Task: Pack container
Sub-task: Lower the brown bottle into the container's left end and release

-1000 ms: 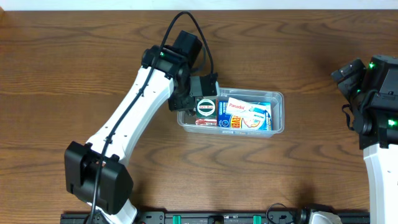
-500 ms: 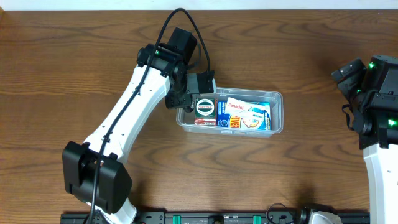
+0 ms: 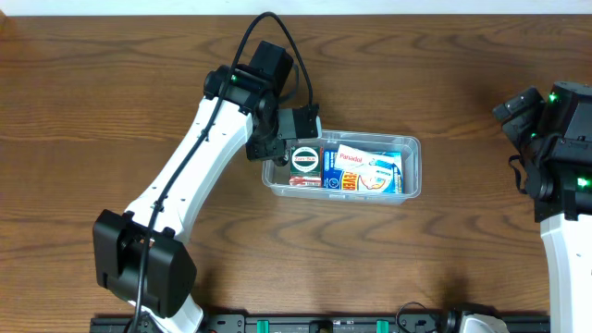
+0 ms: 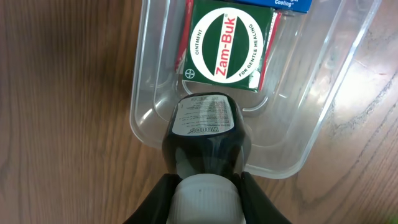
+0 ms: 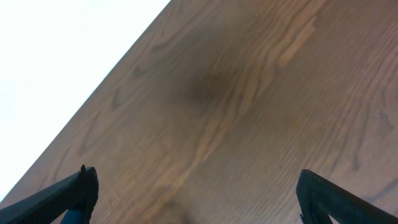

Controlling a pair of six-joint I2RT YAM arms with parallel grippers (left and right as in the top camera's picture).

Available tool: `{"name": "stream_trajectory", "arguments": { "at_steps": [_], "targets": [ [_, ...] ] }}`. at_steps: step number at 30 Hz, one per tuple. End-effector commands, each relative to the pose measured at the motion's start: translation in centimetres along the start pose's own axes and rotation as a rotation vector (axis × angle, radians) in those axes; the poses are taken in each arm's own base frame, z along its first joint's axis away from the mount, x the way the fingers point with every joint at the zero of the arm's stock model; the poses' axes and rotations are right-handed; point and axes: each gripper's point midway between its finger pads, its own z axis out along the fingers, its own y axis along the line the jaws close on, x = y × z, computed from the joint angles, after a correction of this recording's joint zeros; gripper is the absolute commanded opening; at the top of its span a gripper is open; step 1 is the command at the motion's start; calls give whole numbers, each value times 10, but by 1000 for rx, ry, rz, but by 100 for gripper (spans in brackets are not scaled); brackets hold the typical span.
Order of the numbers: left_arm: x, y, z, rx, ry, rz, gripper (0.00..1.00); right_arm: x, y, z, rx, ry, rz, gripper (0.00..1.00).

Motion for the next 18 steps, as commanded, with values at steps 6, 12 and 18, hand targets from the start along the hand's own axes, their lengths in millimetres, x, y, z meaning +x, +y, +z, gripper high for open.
{"name": "stream_trajectory", "arguments": {
  "at_steps": [6,12,18],
  "targets": [
    [5,-4,7,24,8,5,6,-4,-1,-1,6,-11,18,99],
    [9,-9,22,39,18,4,6,-4,-1,-1,6,-11,18,99],
    [13,-13,36,44,21,3,6,-4,-1,-1,6,-11,18,99]
  ]
}}
